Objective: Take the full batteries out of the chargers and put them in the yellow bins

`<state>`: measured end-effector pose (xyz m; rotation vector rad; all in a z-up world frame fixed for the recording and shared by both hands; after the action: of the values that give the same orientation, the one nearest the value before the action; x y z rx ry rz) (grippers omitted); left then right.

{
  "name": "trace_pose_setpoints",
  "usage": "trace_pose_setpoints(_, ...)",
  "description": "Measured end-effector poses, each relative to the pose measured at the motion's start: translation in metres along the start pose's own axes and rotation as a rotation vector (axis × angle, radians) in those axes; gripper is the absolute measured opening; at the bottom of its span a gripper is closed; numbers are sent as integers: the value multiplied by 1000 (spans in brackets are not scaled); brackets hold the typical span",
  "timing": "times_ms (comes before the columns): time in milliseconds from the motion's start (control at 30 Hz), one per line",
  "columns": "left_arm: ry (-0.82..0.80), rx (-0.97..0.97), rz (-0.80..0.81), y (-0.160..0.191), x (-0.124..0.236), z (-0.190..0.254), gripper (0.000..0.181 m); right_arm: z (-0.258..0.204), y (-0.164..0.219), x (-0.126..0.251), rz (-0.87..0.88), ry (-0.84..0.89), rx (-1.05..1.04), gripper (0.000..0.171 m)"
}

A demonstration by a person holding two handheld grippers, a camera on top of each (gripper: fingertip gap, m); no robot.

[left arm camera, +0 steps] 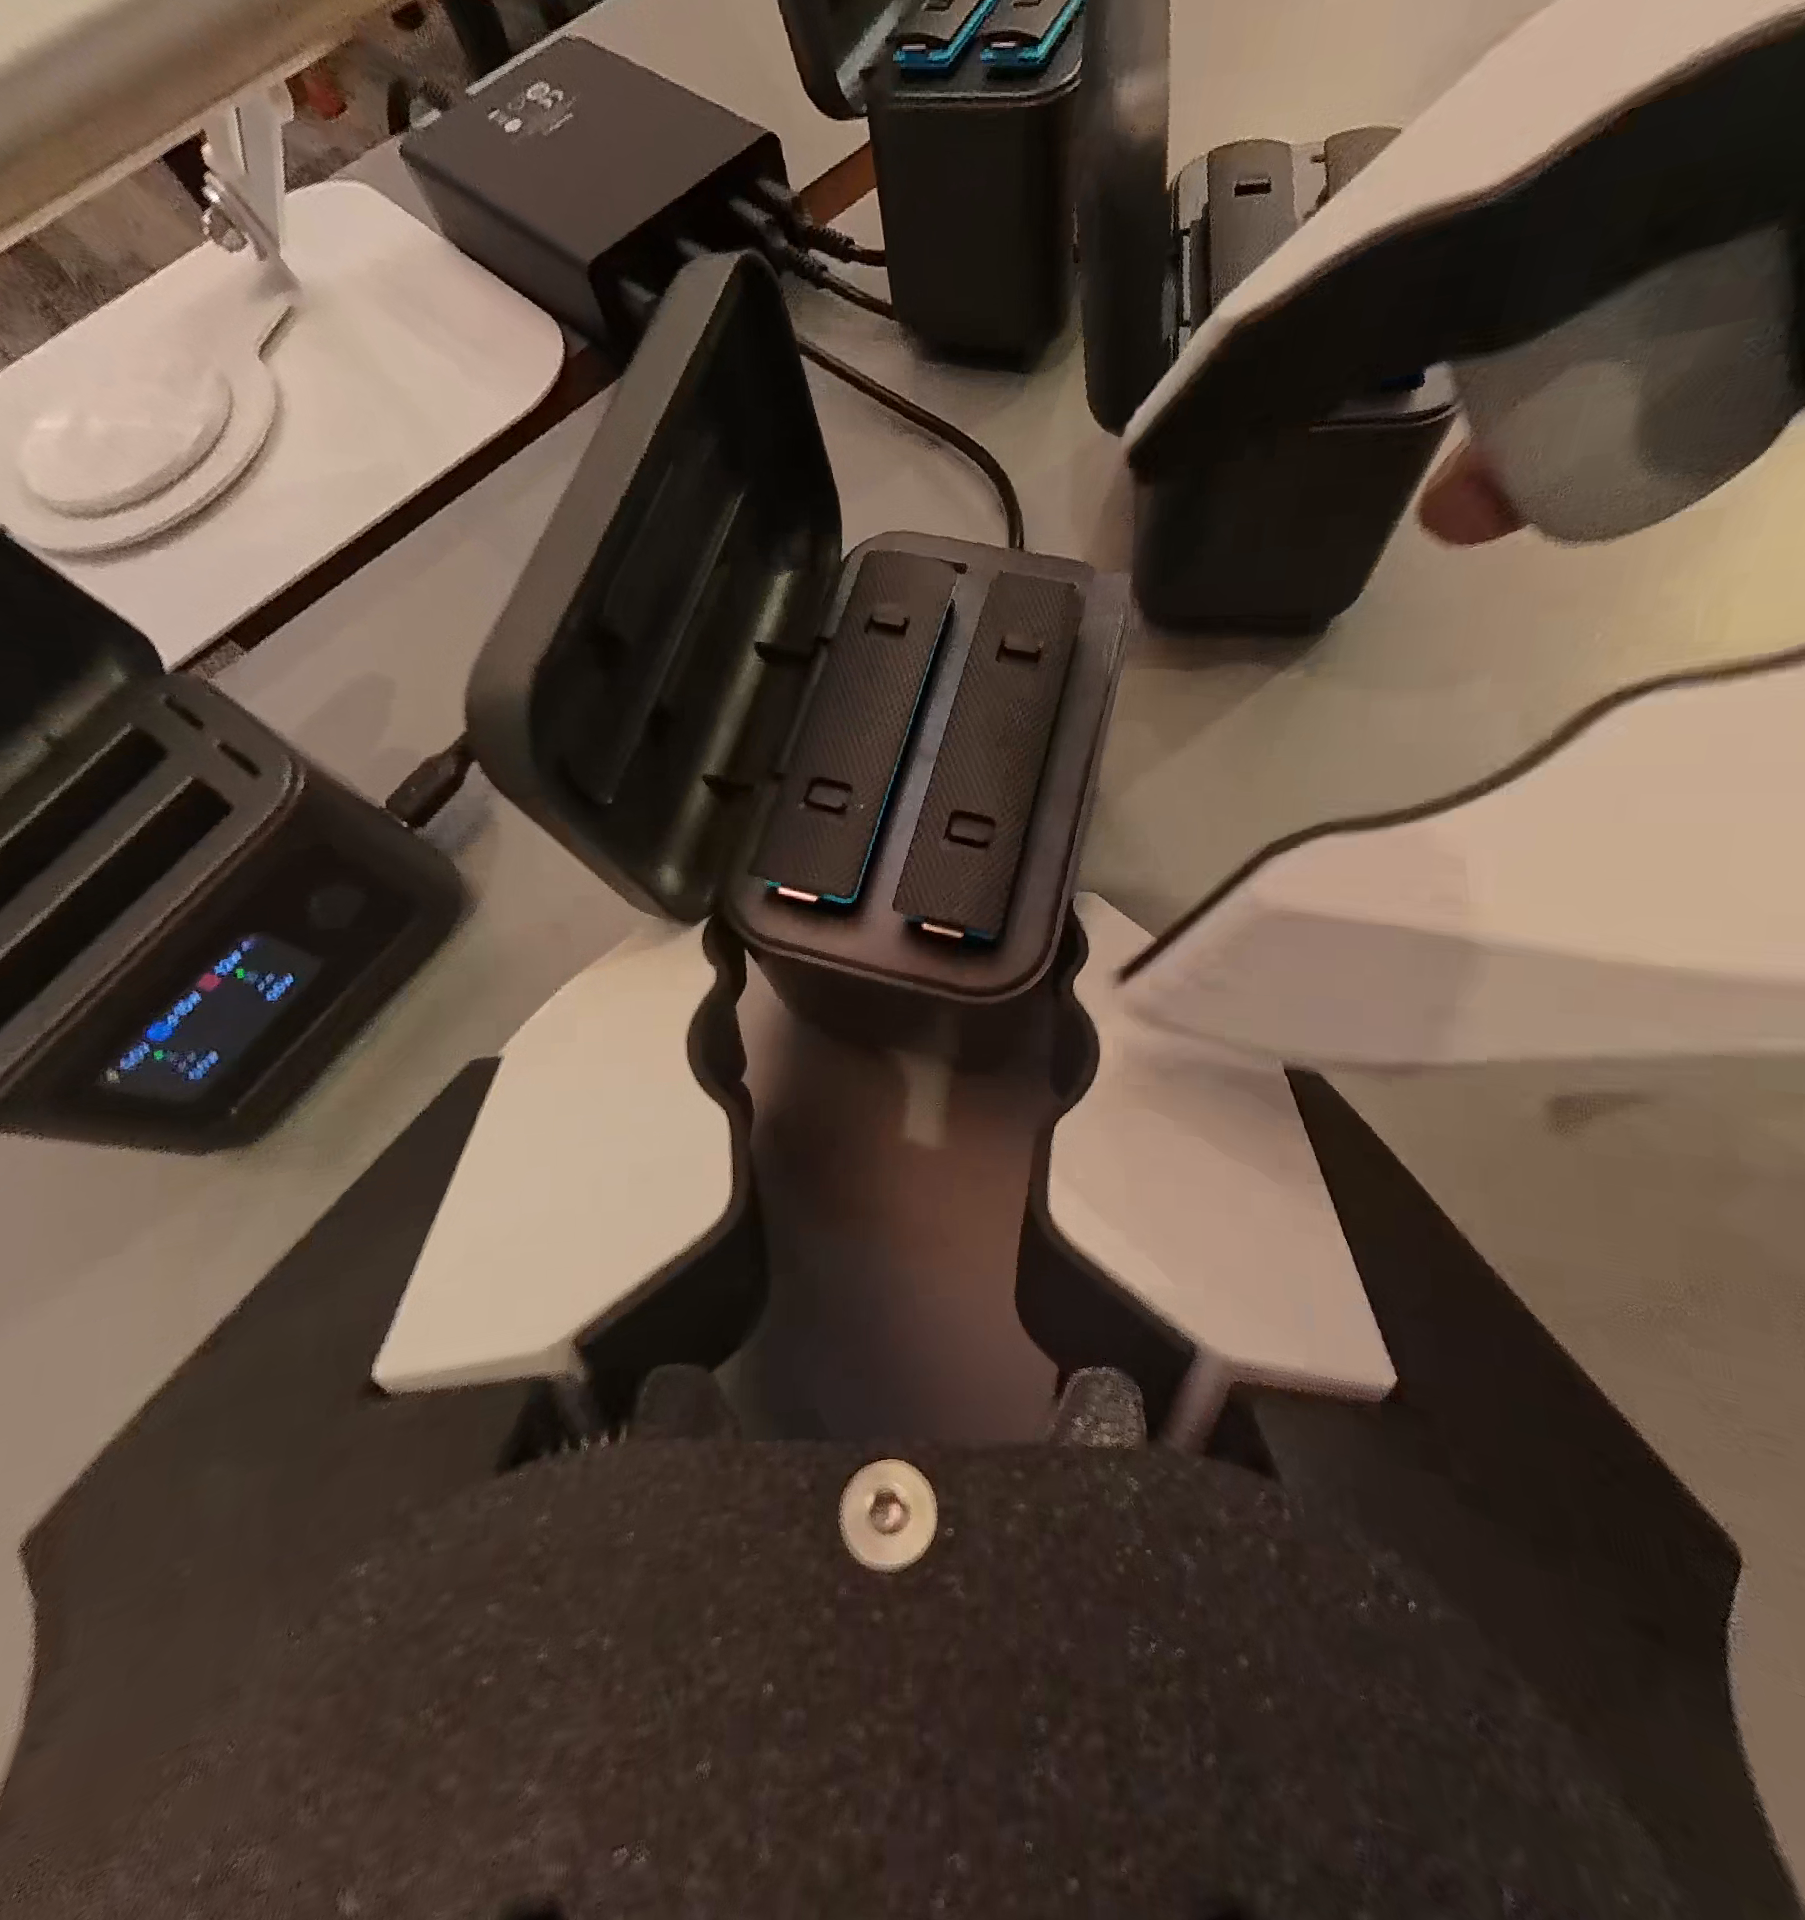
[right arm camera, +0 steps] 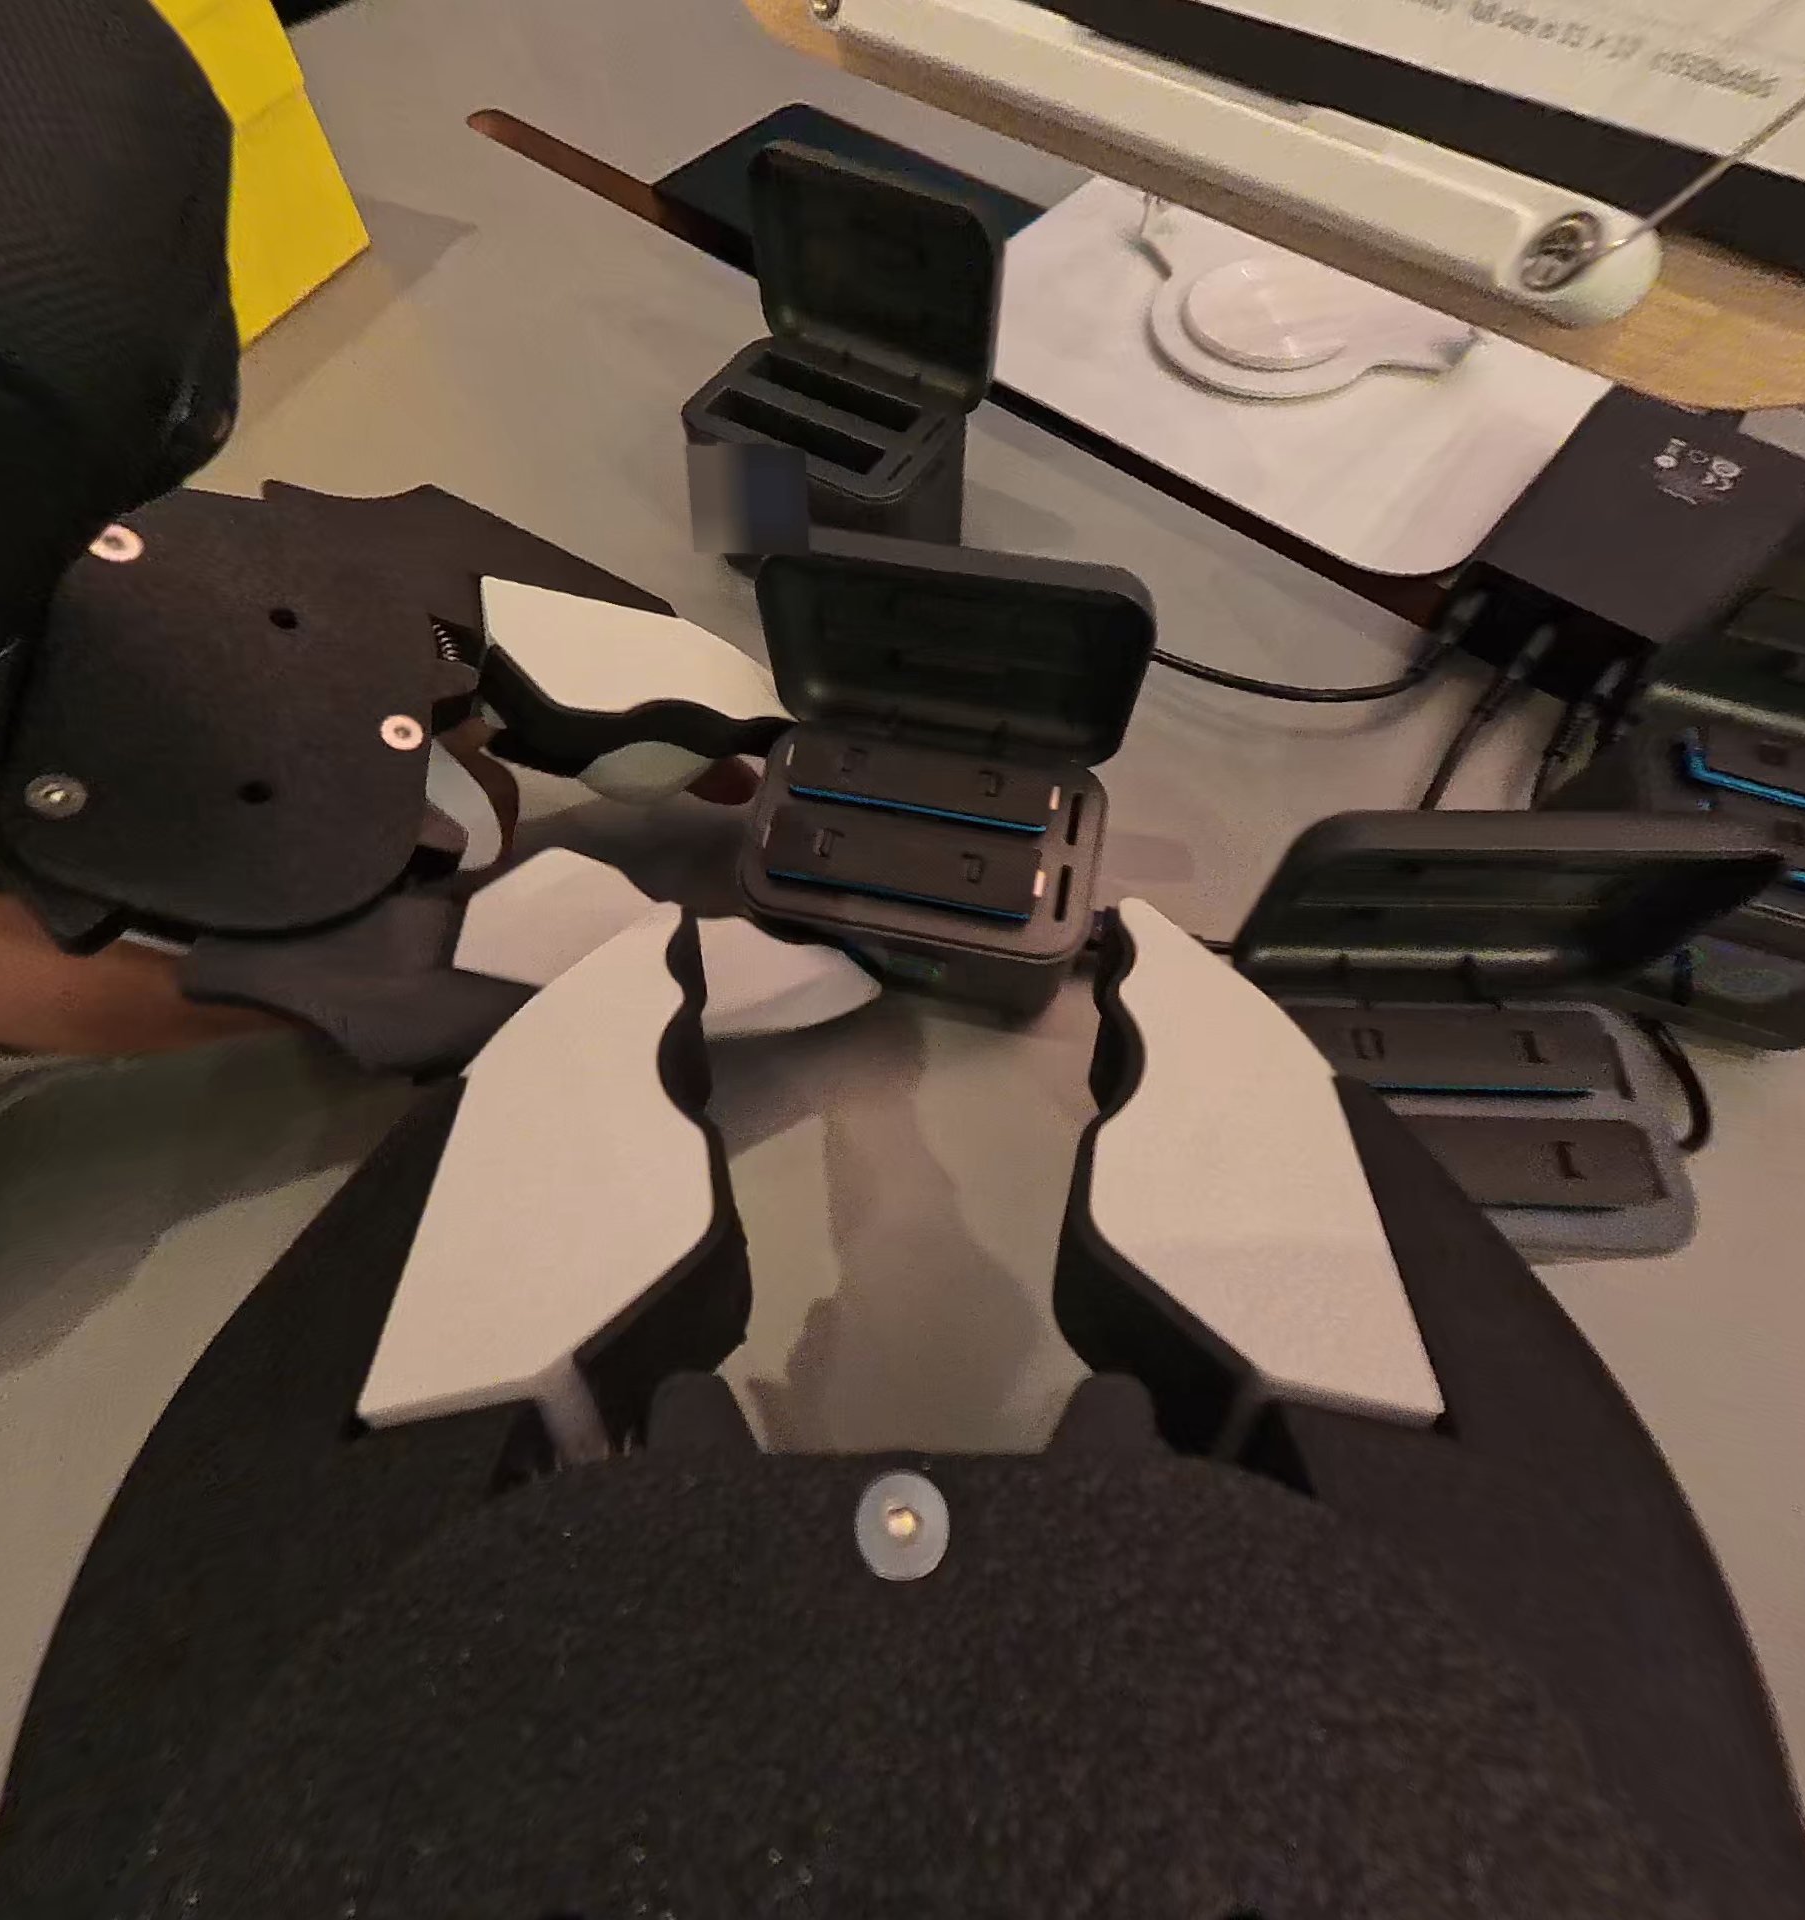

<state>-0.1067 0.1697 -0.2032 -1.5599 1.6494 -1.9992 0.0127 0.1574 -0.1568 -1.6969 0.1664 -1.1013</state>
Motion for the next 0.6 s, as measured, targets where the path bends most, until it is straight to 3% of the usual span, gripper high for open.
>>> trace_pose_setpoints(600, -1, 52, 6, 10, 9, 7, 55, -10, 4, -28, 46, 39, 3, 59)
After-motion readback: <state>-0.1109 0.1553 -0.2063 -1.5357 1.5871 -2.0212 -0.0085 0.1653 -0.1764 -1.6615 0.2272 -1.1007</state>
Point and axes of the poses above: each gripper's, where its closed fingertips meet, x back along the fingers, y out of its underside, z = x × y across the jaws, the point moved 9 cm from there along x, back along the fingers, and after that the axes turned 2 degrees about -z, right-handed, at the moved point
